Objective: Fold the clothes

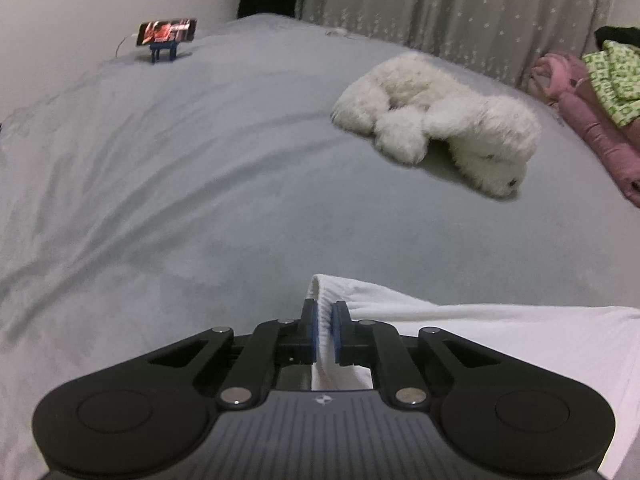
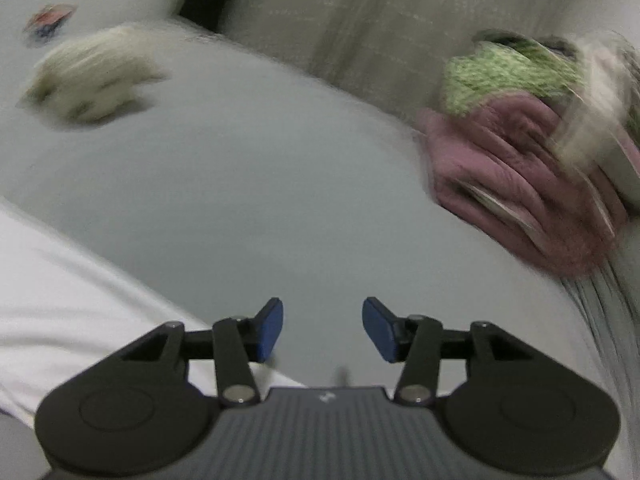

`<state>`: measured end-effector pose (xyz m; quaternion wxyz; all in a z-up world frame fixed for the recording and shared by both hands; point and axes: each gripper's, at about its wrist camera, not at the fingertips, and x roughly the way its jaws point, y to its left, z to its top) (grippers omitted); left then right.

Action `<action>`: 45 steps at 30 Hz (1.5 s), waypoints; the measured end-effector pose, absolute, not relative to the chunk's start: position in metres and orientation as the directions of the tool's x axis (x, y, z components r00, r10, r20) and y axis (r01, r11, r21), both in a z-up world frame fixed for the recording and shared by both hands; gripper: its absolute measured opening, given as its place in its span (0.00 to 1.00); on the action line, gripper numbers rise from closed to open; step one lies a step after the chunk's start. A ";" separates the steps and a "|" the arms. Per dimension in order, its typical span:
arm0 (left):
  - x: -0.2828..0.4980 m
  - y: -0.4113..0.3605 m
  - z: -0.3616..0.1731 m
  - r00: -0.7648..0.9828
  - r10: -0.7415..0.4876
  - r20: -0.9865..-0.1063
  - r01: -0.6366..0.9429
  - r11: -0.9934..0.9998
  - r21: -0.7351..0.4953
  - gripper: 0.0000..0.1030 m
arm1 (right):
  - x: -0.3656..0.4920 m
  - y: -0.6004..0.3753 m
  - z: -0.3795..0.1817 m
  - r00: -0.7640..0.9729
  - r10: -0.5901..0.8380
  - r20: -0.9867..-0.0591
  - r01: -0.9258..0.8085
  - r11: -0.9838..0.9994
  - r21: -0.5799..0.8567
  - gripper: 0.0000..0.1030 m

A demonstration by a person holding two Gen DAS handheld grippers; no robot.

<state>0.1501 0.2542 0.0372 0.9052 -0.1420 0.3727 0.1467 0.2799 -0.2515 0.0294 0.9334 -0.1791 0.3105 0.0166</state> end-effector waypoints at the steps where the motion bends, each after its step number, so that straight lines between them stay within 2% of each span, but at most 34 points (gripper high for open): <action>1: 0.149 0.256 0.041 0.686 0.158 -0.710 -0.373 0.914 -0.157 0.12 | 0.275 -0.280 0.032 0.794 -0.104 -0.599 -0.064 0.965 -0.253 0.54; 3: 0.148 0.258 0.043 0.680 0.189 -0.708 -0.394 0.909 -0.136 0.12 | 0.266 -0.337 0.035 0.759 -0.144 -0.634 0.104 0.989 -0.100 0.55; 6: 0.146 0.261 0.046 0.668 0.238 -0.705 -0.428 0.898 -0.102 0.12 | 0.248 -0.407 0.026 0.703 -0.125 -0.700 0.287 0.951 0.119 0.54; 8: 0.146 0.260 0.045 0.670 0.227 -0.707 -0.427 0.897 -0.117 0.12 | 0.234 -0.434 0.017 0.683 -0.092 -0.724 0.323 0.928 0.187 0.54; 12: 0.148 0.243 0.046 0.693 0.189 -0.696 -0.368 0.922 -0.117 0.12 | 0.216 -0.446 0.009 0.721 0.049 -0.692 0.276 0.894 0.352 0.54; 15: 0.150 0.227 0.045 0.702 0.142 -0.698 -0.307 0.945 -0.116 0.12 | 0.224 -0.434 0.007 0.719 0.098 -0.688 0.242 0.893 0.380 0.51; 16: 0.151 0.223 0.043 0.701 0.131 -0.701 -0.293 0.949 -0.116 0.12 | 0.230 -0.427 0.007 0.718 0.082 -0.691 0.234 0.907 0.350 0.48; 18: 0.153 0.216 0.040 0.700 0.111 -0.706 -0.267 0.957 -0.114 0.12 | 0.242 -0.416 0.007 0.716 0.049 -0.697 0.230 0.926 0.301 0.28; 19: 0.154 0.213 0.037 0.694 0.100 -0.713 -0.255 0.960 -0.114 0.12 | 0.248 -0.414 0.006 0.714 0.040 -0.699 0.235 0.927 0.293 0.06; 21: 0.157 0.210 0.028 0.668 0.099 -0.738 -0.247 0.964 -0.095 0.12 | 0.253 -0.408 0.011 0.718 -0.017 -0.695 0.252 0.938 0.237 0.07; 23: 0.160 0.208 0.017 0.631 0.114 -0.767 -0.249 0.966 -0.062 0.12 | 0.251 -0.396 0.024 0.737 -0.132 -0.663 0.277 0.953 0.118 0.07; 27: 0.162 0.207 0.011 0.634 0.122 -0.763 -0.243 0.969 -0.047 0.12 | 0.257 -0.376 0.043 0.725 -0.275 -0.631 0.308 0.949 -0.060 0.07; 31: 0.162 0.210 0.010 0.634 0.116 -0.765 -0.242 0.969 -0.054 0.12 | 0.274 -0.364 0.019 0.615 -0.351 -0.706 0.294 0.933 -0.207 0.08; 38: 0.162 0.212 0.010 0.632 0.115 -0.766 -0.247 0.967 -0.059 0.12 | 0.266 -0.403 0.011 0.575 -0.422 -0.701 0.414 0.889 -0.196 0.06; 40: 0.162 0.211 0.010 0.632 0.121 -0.766 -0.248 0.967 -0.051 0.12 | 0.267 -0.420 0.013 0.583 -0.380 -0.718 0.398 0.904 -0.155 0.06; 42: 0.162 0.211 0.010 0.632 0.125 -0.765 -0.250 0.967 -0.049 0.12 | 0.272 -0.429 0.018 0.618 -0.295 -0.729 0.328 0.939 -0.101 0.11; 43: 0.162 0.210 0.009 0.633 0.126 -0.764 -0.252 0.967 -0.049 0.12 | 0.273 -0.427 0.022 0.637 -0.268 -0.723 0.275 0.955 -0.112 0.17; 44: 0.162 0.211 0.009 0.636 0.126 -0.761 -0.252 0.966 -0.050 0.12 | 0.278 -0.419 0.023 0.648 -0.261 -0.715 0.214 0.964 -0.157 0.30; 45: 0.162 0.211 0.008 0.640 0.125 -0.758 -0.252 0.966 -0.053 0.12 | 0.283 -0.410 0.023 0.658 -0.255 -0.709 0.151 0.966 -0.207 0.33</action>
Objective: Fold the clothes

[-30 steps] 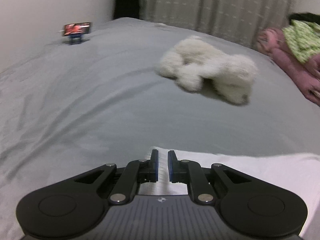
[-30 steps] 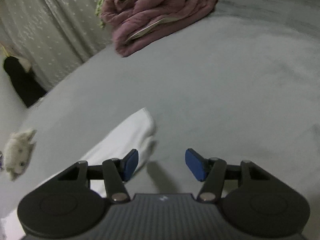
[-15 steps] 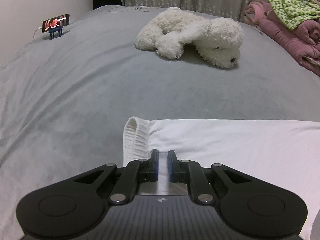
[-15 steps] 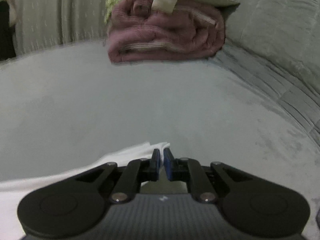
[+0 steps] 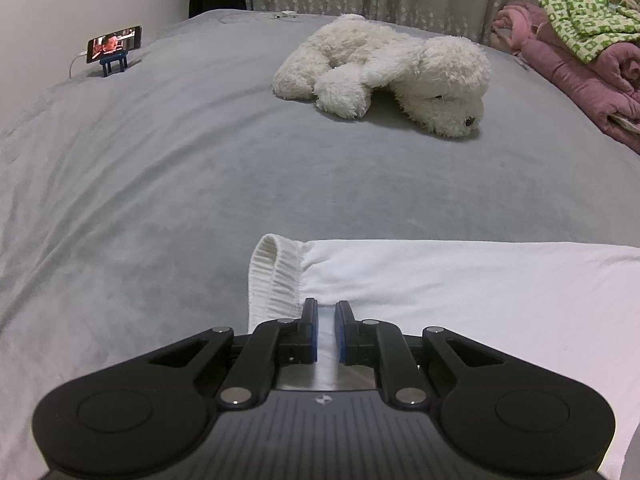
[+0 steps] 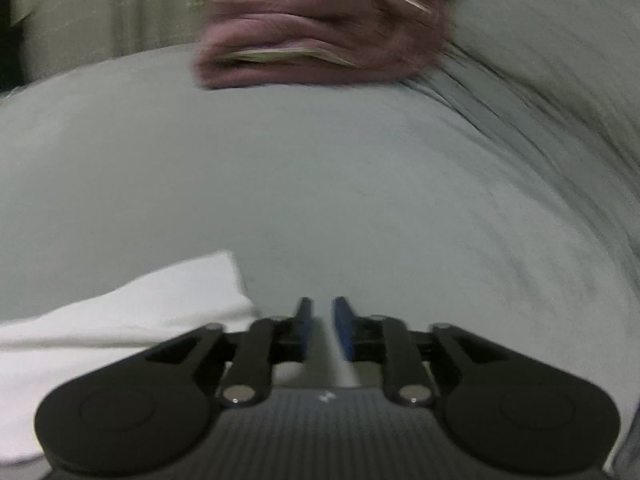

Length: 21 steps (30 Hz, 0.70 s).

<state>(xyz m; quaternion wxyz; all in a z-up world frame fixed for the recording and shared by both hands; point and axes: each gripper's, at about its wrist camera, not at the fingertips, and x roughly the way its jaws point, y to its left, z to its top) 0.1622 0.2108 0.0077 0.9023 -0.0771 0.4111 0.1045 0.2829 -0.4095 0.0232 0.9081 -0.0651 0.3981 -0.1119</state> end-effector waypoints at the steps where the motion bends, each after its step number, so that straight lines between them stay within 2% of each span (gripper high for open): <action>1: 0.162 0.212 0.007 0.643 0.124 -0.756 -0.253 0.966 -0.057 0.12 | 0.288 -0.400 0.024 0.667 -0.248 -0.702 0.088 0.962 -0.257 0.32; 3: 0.162 0.213 0.006 0.646 0.121 -0.754 -0.255 0.965 -0.064 0.12 | 0.300 -0.385 0.021 0.672 -0.228 -0.704 -0.013 0.948 -0.319 0.32; 7: 0.162 0.214 0.006 0.647 0.118 -0.754 -0.257 0.964 -0.070 0.12 | 0.322 -0.379 0.017 0.663 -0.176 -0.727 -0.065 0.955 -0.291 0.32; 9: 0.162 0.213 0.006 0.650 0.120 -0.751 -0.256 0.964 -0.067 0.12 | 0.329 -0.380 0.011 0.633 -0.161 -0.757 -0.067 0.963 -0.261 0.17; 10: 0.162 0.213 0.006 0.650 0.122 -0.750 -0.256 0.964 -0.065 0.12 | 0.330 -0.379 0.010 0.625 -0.148 -0.766 -0.074 0.966 -0.247 0.04; 13: 0.162 0.212 0.006 0.647 0.128 -0.751 -0.265 0.962 -0.064 0.12 | 0.332 -0.369 0.011 0.629 -0.177 -0.757 -0.074 0.956 -0.285 0.04; 17: 0.163 0.212 0.007 0.643 0.139 -0.753 -0.295 0.952 -0.077 0.12 | 0.334 -0.374 0.020 0.681 -0.240 -0.692 0.052 0.958 -0.281 0.03; 21: 0.163 0.212 0.006 0.642 0.150 -0.752 -0.318 0.944 -0.084 0.12 | 0.348 -0.377 0.008 0.648 -0.319 -0.691 0.121 0.940 -0.320 0.03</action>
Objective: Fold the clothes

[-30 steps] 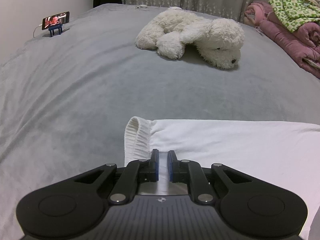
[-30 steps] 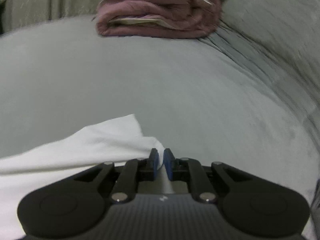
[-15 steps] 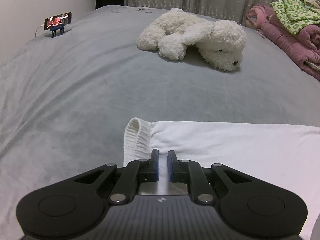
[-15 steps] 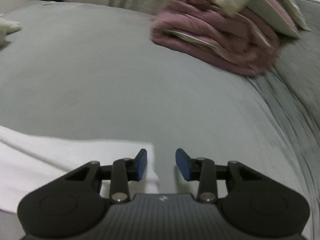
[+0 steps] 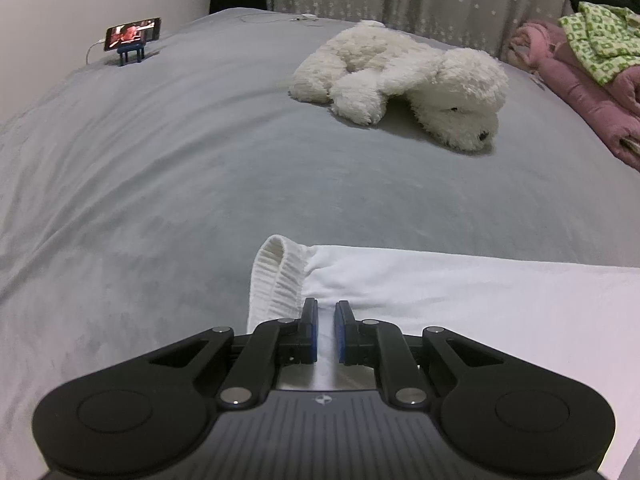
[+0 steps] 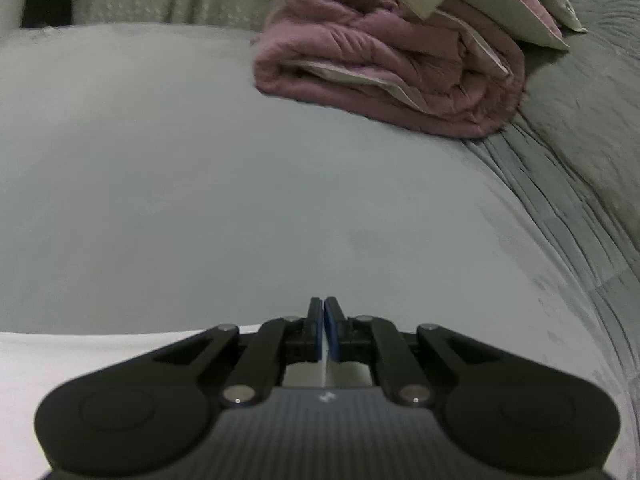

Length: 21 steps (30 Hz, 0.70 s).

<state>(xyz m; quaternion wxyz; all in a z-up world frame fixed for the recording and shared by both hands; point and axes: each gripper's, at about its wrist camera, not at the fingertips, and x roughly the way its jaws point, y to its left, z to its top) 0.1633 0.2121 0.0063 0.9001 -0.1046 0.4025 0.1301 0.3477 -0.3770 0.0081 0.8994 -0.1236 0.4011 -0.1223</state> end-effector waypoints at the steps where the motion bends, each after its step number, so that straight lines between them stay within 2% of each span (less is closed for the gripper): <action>1: 0.164 0.212 0.006 0.642 0.152 -0.752 -0.322 0.943 -0.084 0.12 | 0.352 -0.376 0.003 0.643 -0.331 -0.690 0.124 0.935 -0.333 0.03; 7: 0.163 0.214 0.006 0.641 0.153 -0.752 -0.333 0.938 -0.093 0.12 | 0.366 -0.365 -0.009 0.642 -0.402 -0.653 0.161 0.903 -0.398 0.04; 11: 0.163 0.214 0.006 0.641 0.152 -0.752 -0.334 0.938 -0.095 0.12 | 0.352 -0.373 0.015 0.698 -0.344 -0.628 0.203 0.936 -0.288 0.06; 14: 0.164 0.213 0.006 0.643 0.156 -0.750 -0.328 0.941 -0.087 0.12 | 0.334 -0.389 0.027 0.687 -0.354 -0.634 0.230 0.934 -0.273 0.10; 18: 0.164 0.213 0.007 0.641 0.157 -0.752 -0.331 0.940 -0.086 0.12 | 0.305 -0.416 0.031 0.673 -0.323 -0.665 0.245 0.946 -0.211 0.10; 21: 0.164 0.216 0.008 0.639 0.146 -0.756 -0.338 0.935 -0.105 0.12 | 0.284 -0.415 0.032 0.679 -0.247 -0.691 0.192 0.969 -0.157 0.13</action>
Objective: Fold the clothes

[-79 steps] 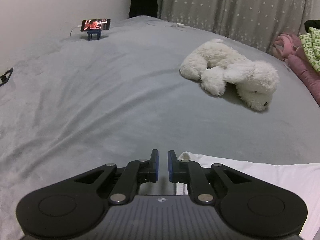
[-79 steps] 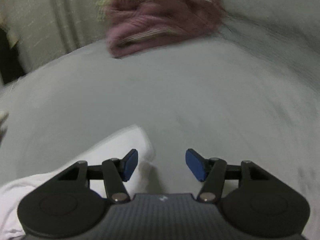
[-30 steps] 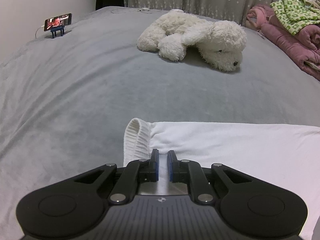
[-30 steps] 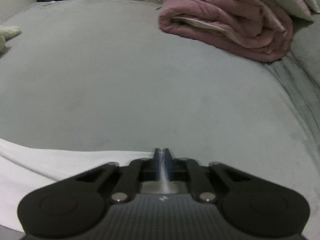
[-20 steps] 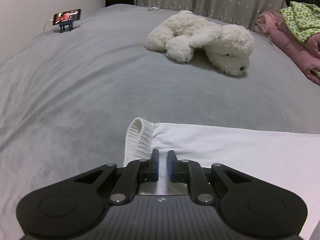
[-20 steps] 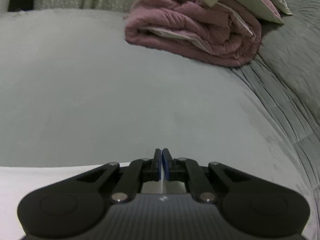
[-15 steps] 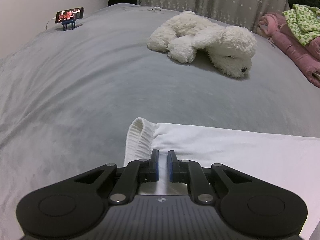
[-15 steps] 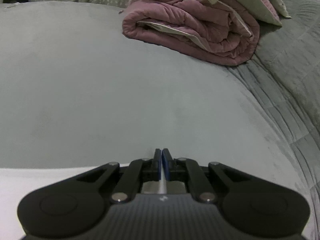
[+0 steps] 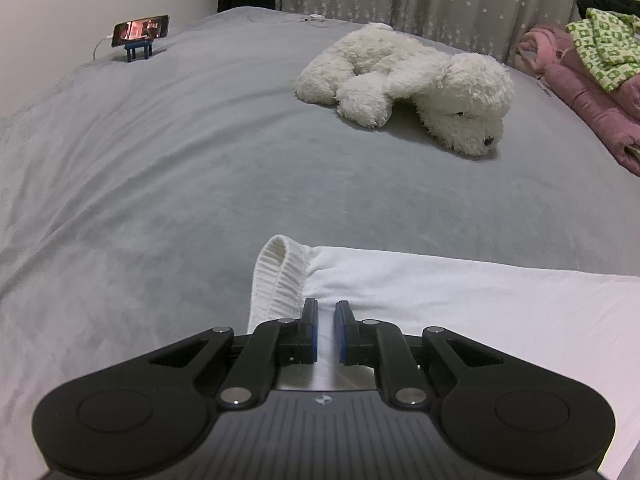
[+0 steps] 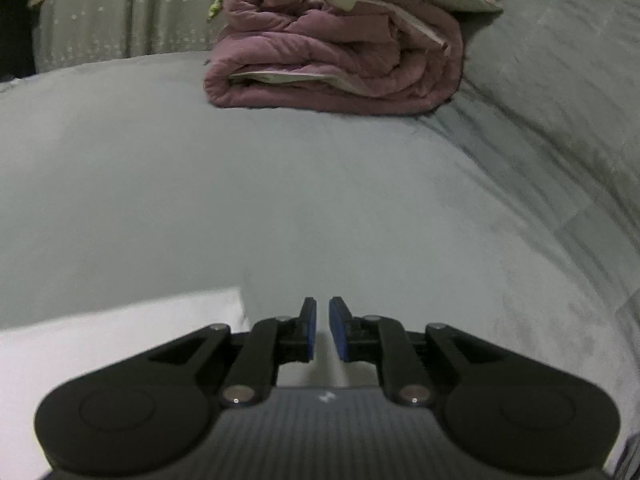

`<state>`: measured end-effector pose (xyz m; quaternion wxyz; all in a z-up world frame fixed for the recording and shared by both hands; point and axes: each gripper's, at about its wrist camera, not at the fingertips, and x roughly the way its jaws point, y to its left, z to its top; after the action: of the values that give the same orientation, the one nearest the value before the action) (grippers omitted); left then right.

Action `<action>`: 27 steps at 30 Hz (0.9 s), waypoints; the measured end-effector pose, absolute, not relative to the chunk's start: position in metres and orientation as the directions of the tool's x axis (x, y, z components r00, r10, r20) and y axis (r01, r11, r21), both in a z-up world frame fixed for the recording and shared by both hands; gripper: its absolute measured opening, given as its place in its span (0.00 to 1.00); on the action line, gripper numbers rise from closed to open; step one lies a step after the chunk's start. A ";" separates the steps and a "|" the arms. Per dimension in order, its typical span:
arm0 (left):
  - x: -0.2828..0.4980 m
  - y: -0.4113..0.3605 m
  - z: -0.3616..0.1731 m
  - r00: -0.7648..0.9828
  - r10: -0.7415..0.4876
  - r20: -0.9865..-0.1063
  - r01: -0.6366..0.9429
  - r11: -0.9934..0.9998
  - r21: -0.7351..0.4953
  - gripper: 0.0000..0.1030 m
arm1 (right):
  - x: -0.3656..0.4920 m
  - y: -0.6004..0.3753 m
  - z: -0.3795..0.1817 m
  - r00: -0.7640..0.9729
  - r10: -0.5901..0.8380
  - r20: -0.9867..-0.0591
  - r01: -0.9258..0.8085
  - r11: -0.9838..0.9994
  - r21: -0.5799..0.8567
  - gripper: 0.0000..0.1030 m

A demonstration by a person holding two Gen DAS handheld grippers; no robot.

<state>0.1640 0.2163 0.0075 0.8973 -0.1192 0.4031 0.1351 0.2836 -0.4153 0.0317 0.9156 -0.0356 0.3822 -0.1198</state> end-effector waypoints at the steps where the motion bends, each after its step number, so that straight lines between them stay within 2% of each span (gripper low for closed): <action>1: 0.163 0.218 0.008 0.638 0.141 -0.757 -0.344 0.932 -0.116 0.12 | 0.278 -0.407 0.031 0.685 -0.212 -0.697 0.152 0.977 -0.147 0.13; 3: 0.162 0.224 0.011 0.636 0.131 -0.760 -0.358 0.923 -0.141 0.12 | 0.266 -0.387 0.031 0.693 -0.138 -0.707 0.064 0.989 -0.130 0.13; 5: 0.160 0.229 0.013 0.635 0.120 -0.763 -0.372 0.913 -0.166 0.12 | 0.258 -0.362 0.026 0.675 -0.054 -0.736 -0.034 0.994 -0.104 0.19; 7: 0.156 0.238 0.020 0.627 0.117 -0.770 -0.398 0.898 -0.188 0.12 | 0.255 -0.342 0.013 0.640 -0.078 -0.764 -0.089 0.980 -0.175 0.24; 8: 0.154 0.242 0.024 0.628 0.125 -0.768 -0.410 0.892 -0.190 0.12 | 0.253 -0.335 0.009 0.648 -0.133 -0.750 -0.090 0.964 -0.249 0.37; 9: 0.151 0.247 0.028 0.628 0.135 -0.767 -0.421 0.887 -0.190 0.12 | 0.251 -0.329 0.006 0.660 -0.193 -0.726 -0.084 0.941 -0.327 0.44; 10: 0.146 0.254 0.032 0.629 0.134 -0.766 -0.433 0.879 -0.202 0.12 | 0.253 -0.329 0.008 0.649 -0.261 -0.715 -0.033 0.929 -0.370 0.45; 11: 0.142 0.261 0.035 0.631 0.131 -0.765 -0.444 0.870 -0.217 0.12 | 0.255 -0.331 0.010 0.629 -0.330 -0.704 0.026 0.914 -0.405 0.38; 13: 0.131 0.278 0.041 0.636 0.122 -0.762 -0.471 0.843 -0.259 0.12 | 0.251 -0.334 0.022 0.610 -0.384 -0.694 0.092 0.903 -0.419 0.31; 15: 0.123 0.291 0.043 0.641 0.107 -0.760 -0.497 0.812 -0.305 0.12 | 0.238 -0.326 0.038 0.633 -0.380 -0.674 0.101 0.904 -0.415 0.32; 21: 0.103 0.297 0.045 0.646 0.018 -0.763 -0.495 0.771 -0.401 0.12 | 0.163 -0.266 0.073 0.701 -0.242 -0.671 0.012 0.945 -0.328 0.35; 27: 0.073 0.294 0.047 0.644 -0.028 -0.764 -0.478 0.765 -0.431 0.13 | 0.082 -0.176 0.086 0.733 -0.040 -0.679 -0.190 0.947 -0.261 0.38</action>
<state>0.0731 0.2938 0.0474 0.8499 -0.3159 0.4004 0.1325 0.0818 -0.1760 0.0860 0.9173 -0.1582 0.3630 0.0409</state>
